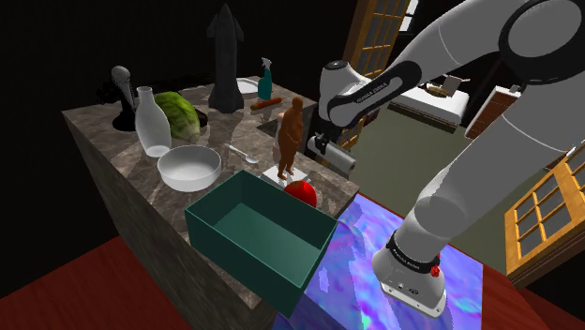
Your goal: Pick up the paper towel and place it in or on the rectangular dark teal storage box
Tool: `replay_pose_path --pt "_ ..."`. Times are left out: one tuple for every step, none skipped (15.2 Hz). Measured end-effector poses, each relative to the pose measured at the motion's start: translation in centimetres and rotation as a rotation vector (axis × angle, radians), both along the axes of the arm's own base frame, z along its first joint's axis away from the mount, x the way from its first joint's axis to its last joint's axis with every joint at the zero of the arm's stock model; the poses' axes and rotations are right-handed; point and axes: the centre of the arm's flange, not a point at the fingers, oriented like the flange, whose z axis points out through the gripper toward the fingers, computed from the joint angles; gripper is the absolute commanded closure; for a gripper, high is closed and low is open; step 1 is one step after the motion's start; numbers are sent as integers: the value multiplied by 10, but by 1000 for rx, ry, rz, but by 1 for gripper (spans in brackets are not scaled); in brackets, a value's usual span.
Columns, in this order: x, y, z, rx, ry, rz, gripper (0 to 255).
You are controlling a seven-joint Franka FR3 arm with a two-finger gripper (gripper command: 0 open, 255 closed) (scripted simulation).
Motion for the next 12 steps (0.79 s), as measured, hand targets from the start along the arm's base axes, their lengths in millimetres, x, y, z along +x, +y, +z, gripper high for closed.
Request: replay_pose_path --pt "0 0 4 0 0 0 255" --pt "0 0 10 0 0 0 255" --pt "1 0 16 0 0 0 255" --pt "0 0 21 0 0 0 255" --pt "-1 0 28 0 0 0 255" --pt "0 -1 32 0 0 0 255" --pt "0 -1 37 0 0 0 255" --pt "0 0 42 0 0 0 255" --pt "0 1 47 0 0 0 255" --pt "0 1 52 0 0 0 255" --pt "-1 0 57 0 0 0 255" --pt "-1 0 63 0 0 0 255"
